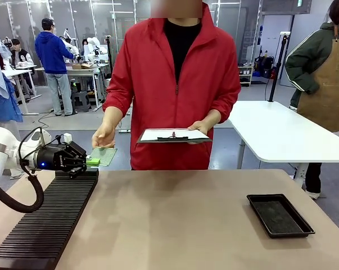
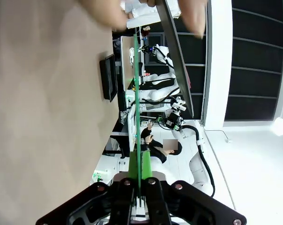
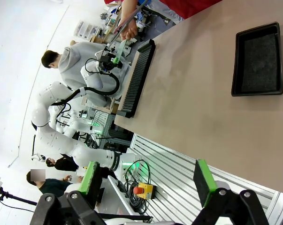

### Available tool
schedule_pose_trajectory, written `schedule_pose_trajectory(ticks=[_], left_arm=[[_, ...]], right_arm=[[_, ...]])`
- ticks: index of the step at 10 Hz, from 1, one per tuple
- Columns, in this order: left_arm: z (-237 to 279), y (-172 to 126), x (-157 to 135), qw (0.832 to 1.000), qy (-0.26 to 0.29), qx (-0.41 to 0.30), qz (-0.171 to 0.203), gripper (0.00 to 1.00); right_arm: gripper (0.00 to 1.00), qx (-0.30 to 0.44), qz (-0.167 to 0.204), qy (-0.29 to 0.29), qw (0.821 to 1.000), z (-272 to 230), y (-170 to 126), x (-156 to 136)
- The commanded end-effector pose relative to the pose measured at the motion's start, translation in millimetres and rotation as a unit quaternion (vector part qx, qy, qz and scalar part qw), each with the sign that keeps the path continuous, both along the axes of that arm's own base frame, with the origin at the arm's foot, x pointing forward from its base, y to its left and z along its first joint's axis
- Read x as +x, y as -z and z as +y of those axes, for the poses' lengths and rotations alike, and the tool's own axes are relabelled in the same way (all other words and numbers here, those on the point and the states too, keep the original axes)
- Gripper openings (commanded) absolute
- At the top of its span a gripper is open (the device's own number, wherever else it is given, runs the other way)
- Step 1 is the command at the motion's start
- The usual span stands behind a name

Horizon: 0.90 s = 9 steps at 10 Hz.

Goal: Inspect the PCB.
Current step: Release the Blank PCB you were holding.

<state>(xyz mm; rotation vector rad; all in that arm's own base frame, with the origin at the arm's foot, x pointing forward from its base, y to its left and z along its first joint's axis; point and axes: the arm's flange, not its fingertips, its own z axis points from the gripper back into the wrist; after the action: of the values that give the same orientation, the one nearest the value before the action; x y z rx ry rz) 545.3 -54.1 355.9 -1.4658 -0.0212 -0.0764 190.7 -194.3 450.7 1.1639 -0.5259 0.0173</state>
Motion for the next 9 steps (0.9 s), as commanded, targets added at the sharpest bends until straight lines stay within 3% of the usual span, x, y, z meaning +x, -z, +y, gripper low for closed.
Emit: schedule_pose_trajectory(ticks=[1, 9], left_arm=[[-1.0, -0.8, -1.7, 1.0, 0.01, 0.0, 0.001, 0.03], [-1.0, -0.8, -1.7, 1.0, 0.01, 0.0, 0.001, 0.03]], right_arm=[[1.0, 0.002, -0.01, -0.002, 1.0, 0.3, -1.0, -0.6], [1.0, 0.002, -0.01, -0.002, 1.0, 0.3, -1.0, -0.6]])
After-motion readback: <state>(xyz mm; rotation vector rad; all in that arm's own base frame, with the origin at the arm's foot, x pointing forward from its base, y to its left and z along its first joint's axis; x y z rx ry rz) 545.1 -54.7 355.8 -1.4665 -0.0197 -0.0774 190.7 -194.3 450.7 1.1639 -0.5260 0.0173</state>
